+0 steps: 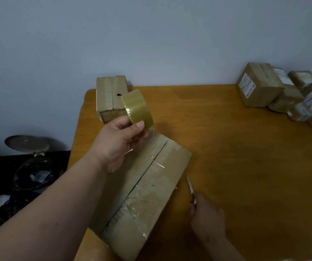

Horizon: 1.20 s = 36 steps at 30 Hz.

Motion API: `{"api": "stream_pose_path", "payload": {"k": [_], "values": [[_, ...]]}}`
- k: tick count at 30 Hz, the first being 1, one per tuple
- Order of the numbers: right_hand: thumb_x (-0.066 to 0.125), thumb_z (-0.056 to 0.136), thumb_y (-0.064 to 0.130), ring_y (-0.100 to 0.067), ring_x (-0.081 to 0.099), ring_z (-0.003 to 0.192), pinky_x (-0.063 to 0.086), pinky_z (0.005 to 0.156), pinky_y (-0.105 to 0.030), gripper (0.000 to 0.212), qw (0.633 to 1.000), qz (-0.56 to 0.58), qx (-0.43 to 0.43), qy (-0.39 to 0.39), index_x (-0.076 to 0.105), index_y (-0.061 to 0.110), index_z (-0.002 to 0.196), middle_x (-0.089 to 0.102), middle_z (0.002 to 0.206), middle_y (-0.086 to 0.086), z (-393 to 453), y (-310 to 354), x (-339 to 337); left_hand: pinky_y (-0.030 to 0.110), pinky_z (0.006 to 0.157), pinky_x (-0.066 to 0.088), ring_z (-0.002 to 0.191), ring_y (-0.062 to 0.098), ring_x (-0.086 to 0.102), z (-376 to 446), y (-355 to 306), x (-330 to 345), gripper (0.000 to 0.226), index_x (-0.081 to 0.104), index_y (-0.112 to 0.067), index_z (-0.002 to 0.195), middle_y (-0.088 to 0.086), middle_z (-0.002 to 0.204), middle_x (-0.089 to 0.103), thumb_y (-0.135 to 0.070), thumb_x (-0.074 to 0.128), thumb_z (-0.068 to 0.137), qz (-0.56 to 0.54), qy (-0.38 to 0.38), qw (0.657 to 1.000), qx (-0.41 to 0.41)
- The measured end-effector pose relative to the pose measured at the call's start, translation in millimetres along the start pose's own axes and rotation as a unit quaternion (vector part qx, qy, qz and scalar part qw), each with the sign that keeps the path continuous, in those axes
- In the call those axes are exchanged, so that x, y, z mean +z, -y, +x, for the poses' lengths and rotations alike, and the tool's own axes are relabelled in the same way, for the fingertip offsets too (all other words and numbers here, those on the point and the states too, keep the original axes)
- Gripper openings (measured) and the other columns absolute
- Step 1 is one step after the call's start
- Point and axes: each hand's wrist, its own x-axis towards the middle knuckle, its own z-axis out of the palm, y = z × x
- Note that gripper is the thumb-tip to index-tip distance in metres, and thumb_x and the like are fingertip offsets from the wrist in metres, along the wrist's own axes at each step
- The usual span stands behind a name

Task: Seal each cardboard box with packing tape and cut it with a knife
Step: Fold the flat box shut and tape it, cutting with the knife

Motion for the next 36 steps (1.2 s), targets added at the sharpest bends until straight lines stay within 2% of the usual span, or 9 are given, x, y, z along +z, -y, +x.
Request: {"api": "stream_pose_path", "payload": {"k": [3, 5, 8, 11, 13, 15, 25, 28, 36], "values": [[0.038, 0.097, 0.050, -0.020, 0.039, 0.129, 0.032, 0.105, -0.045, 0.044, 0.999, -0.007, 0.034, 0.002, 0.039, 0.038, 0.139, 0.043, 0.139, 0.007, 1.3, 2.1, -1.0, 0.033, 0.089, 0.050, 0.088, 0.018, 0.067, -0.1, -6.2, -11.8, 0.023, 0.069, -0.015, 0.111, 0.004, 0.098, 0.073, -0.006, 0.059, 0.092, 0.033, -0.042, 0.998, 0.030], [0.048, 0.097, 0.043, -0.024, 0.039, 0.131, 0.032, 0.108, -0.047, 0.041, 0.983, 0.132, 0.049, -0.114, 0.050, 0.029, 0.136, 0.046, 0.140, 0.000, 7.3, 11.7, -24.1, 0.031, 0.084, 0.050, 0.085, 0.015, 0.067, -0.1, -10.5, -21.4, 0.024, 0.068, -0.019, 0.113, 0.002, 0.096, 0.073, -0.009, 0.060, 0.093, 0.051, -0.073, 0.995, 0.043], [0.057, 0.091, 0.044, -0.022, 0.044, 0.125, 0.039, 0.103, -0.043, 0.046, 0.916, 0.281, -0.083, -0.274, 0.056, 0.019, 0.128, 0.053, 0.131, -0.004, 17.0, 48.4, -73.3, 0.027, 0.075, 0.050, 0.077, 0.014, 0.064, -0.3, -11.5, -38.2, 0.018, 0.069, -0.019, 0.107, -0.005, 0.079, 0.070, -0.010, 0.062, 0.092, 0.041, -0.141, 0.988, 0.042], [0.047, 0.072, 0.078, -0.019, 0.030, 0.138, 0.029, 0.112, -0.045, 0.089, 0.940, 0.230, -0.172, -0.185, 0.036, 0.027, 0.145, 0.035, 0.150, 0.000, 26.2, 94.4, -108.3, 0.027, 0.067, 0.046, 0.070, 0.012, 0.061, -1.1, -10.5, -61.9, 0.018, 0.070, -0.021, 0.091, -0.008, 0.068, 0.069, -0.007, 0.060, 0.092, 0.055, -0.187, 0.980, 0.028], [0.043, 0.055, 0.093, -0.025, 0.018, 0.145, 0.024, 0.115, -0.051, 0.117, 0.972, 0.138, -0.175, -0.073, 0.015, 0.033, 0.152, 0.019, 0.159, 0.002, 35.8, 112.8, -116.6, 0.026, 0.066, 0.047, 0.072, 0.012, 0.062, -2.6, -6.5, -81.8, 0.022, 0.071, -0.021, 0.100, -0.005, 0.077, 0.072, -0.004, 0.059, 0.092, 0.077, -0.202, 0.976, -0.002], [0.046, 0.047, 0.095, -0.027, 0.022, 0.143, 0.027, 0.112, -0.050, 0.127, 0.982, 0.088, -0.165, -0.026, 0.010, 0.034, 0.152, 0.021, 0.158, 0.003, 44.2, 117.1, -118.0, 0.028, 0.070, 0.050, 0.082, 0.017, 0.066, -5.5, 2.2, -100.7, 0.032, 0.066, -0.020, 0.117, 0.003, 0.095, 0.071, -0.001, 0.060, 0.091, 0.092, -0.214, 0.971, -0.044], [0.061, 0.071, 0.071, -0.031, 0.039, 0.129, 0.042, 0.101, -0.051, 0.094, 0.980, 0.154, -0.119, -0.025, 0.027, 0.032, 0.149, 0.039, 0.144, -0.006, 53.5, 100.8, -119.0, 0.031, 0.062, 0.045, 0.077, 0.019, 0.065, -40.4, 40.8, -130.8, 0.036, 0.059, -0.025, 0.125, 0.011, 0.104, 0.068, -0.007, 0.058, 0.094, 0.019, -0.261, 0.951, -0.165], [0.061, 0.073, 0.071, -0.031, 0.038, 0.132, 0.041, 0.103, -0.053, 0.096, 0.981, 0.151, -0.122, 0.012, 0.023, 0.032, 0.152, 0.036, 0.147, -0.006, 46.9, 99.9, -114.7, 0.029, 0.059, 0.043, 0.070, 0.016, 0.061, -44.5, 37.7, -132.0, 0.032, 0.061, -0.022, 0.122, 0.009, 0.098, 0.066, -0.006, 0.054, 0.095, -0.007, -0.263, 0.952, -0.156], [0.040, 0.100, 0.041, -0.031, 0.040, 0.131, 0.036, 0.106, -0.048, 0.054, 0.981, 0.131, -0.127, -0.060, 0.032, 0.021, 0.150, 0.043, 0.145, -0.010, 35.7, 100.8, -106.7, 0.028, 0.061, 0.047, 0.062, 0.010, 0.061, -48.9, 10.0, -135.5, 0.030, 0.066, -0.018, 0.115, 0.002, 0.083, 0.067, -0.003, 0.049, 0.096, -0.057, -0.268, 0.959, -0.072]]}}
